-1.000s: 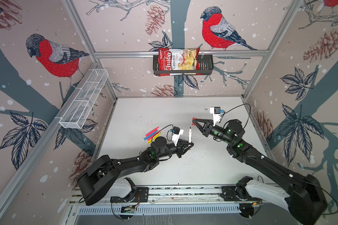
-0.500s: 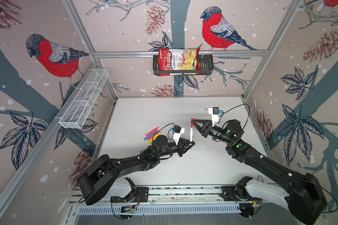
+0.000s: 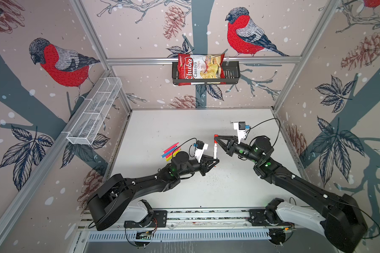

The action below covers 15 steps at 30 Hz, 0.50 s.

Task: Insert the pens into the pen caps
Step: 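Press the red cap down onto the marker tip and open the right gripper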

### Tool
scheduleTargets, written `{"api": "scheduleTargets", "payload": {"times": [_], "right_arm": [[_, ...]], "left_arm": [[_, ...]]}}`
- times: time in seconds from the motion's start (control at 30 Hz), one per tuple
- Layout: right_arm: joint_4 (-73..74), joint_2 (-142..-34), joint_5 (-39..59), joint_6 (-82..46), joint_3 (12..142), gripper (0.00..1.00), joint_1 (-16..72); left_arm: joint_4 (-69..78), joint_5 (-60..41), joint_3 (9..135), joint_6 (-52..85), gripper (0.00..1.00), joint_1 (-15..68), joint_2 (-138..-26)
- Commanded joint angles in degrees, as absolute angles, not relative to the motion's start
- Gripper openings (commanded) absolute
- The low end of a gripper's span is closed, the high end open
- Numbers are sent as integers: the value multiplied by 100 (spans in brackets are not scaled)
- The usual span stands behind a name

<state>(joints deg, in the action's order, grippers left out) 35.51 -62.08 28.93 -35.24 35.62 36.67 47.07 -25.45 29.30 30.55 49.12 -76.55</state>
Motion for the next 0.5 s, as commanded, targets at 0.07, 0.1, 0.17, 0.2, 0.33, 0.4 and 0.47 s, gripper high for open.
{"api": "scheduleTargets", "payload": {"times": [0.07, 0.1, 0.17, 0.2, 0.33, 0.4, 0.47], "right_arm": [[3818, -6111, 2998, -3416, 3437, 4, 3691], [3795, -6091, 2989, -3393, 3415, 4, 3699], [3707, -6035, 2942, -3324, 3393, 4, 3708], [3659, -6015, 2908, -3280, 3382, 4, 3716], [3436, -5885, 2664, -3075, 3348, 5, 3755], [3372, -5853, 2650, -3016, 3348, 5, 3770], [3336, -5845, 2615, -2950, 3347, 5, 3805]], "left_arm": [[4850, -2548, 3005, 3040, 0, 4922, -7618], [4851, -2555, 3005, 3041, 0, 4922, -7608], [4850, -2551, 3006, 3041, 0, 4922, -7579], [4854, -2556, 3004, 3042, 0, 4922, -7568], [4869, -2631, 3029, 3084, 0, 4922, -7537], [4885, -2652, 3041, 3111, 0, 4922, -7515], [4916, -2705, 3052, 3138, 0, 4922, -7521]]}}
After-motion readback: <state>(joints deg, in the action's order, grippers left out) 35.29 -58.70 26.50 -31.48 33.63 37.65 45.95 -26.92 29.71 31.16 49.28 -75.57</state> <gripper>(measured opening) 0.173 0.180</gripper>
